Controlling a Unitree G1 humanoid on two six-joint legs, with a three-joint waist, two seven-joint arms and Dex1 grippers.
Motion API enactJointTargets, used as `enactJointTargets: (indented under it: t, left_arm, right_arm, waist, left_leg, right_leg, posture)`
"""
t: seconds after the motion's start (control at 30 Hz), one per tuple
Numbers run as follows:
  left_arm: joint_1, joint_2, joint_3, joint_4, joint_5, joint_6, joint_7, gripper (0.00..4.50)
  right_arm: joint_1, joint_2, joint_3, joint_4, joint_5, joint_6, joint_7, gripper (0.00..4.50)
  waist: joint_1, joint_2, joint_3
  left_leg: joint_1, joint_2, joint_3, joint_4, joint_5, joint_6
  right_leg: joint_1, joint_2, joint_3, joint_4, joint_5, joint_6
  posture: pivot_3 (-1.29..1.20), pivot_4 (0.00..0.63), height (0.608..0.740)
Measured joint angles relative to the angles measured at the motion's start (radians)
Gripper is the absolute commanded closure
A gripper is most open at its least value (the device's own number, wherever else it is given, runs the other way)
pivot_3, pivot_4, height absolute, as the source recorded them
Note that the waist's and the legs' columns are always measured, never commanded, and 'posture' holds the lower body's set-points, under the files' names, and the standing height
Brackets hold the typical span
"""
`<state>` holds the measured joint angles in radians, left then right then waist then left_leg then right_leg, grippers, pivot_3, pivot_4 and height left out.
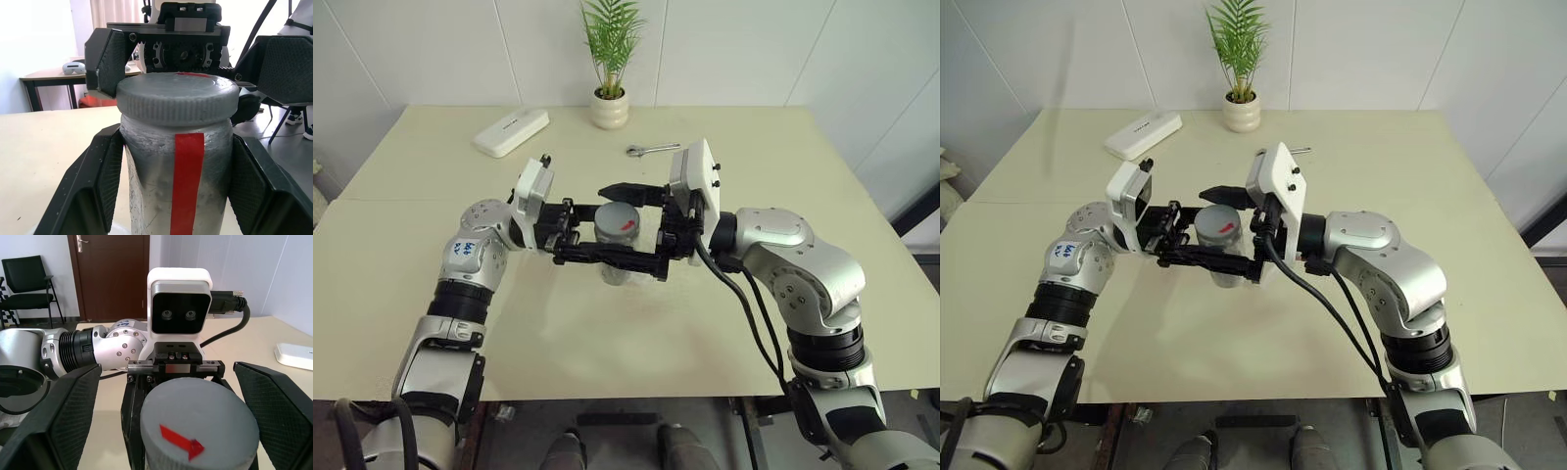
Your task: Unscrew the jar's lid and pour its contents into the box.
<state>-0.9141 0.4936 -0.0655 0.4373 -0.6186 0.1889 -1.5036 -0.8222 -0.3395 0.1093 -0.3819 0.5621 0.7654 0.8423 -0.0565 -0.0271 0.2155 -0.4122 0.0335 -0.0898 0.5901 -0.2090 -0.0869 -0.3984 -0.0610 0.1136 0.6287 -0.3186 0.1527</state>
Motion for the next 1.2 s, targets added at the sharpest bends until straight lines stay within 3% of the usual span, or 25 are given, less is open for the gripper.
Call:
enactJointTargets:
  t: [0.5, 1.2]
  left_arm:
    - [0.016, 0.005, 0.007, -0.019, 0.007, 0.013, 0.001, 1.89]
    - [0.038, 0.011, 0.018, -0.034, 0.007, 0.013, 0.001, 1.89]
  right_arm:
    - [-0.058, 0.001, 0.055, -0.027, 0.038, -0.011, 0.052, 0.0]
    - [-0.092, 0.0, 0.083, 0.043, -0.023, -0.046, -0.018, 0.0]
  waist:
    - [0.0, 0.0, 0.0]
    - [0.0, 0.0, 0.0]
  left_leg:
    - [0.0, 0.0, -0.001, 0.0, 0.0, 0.0]
    - [0.0, 0.0, -0.001, 0.001, 0.0, 0.0]
  right_leg:
    - [0.0, 0.0, -0.001, 0.0, 0.0, 0.0]
    - [0.0, 0.0, -0.001, 0.0, 0.0, 0.0]
  posture:
    - [0.0, 0.15, 0.74]
    - [0.0, 0.15, 0.74]
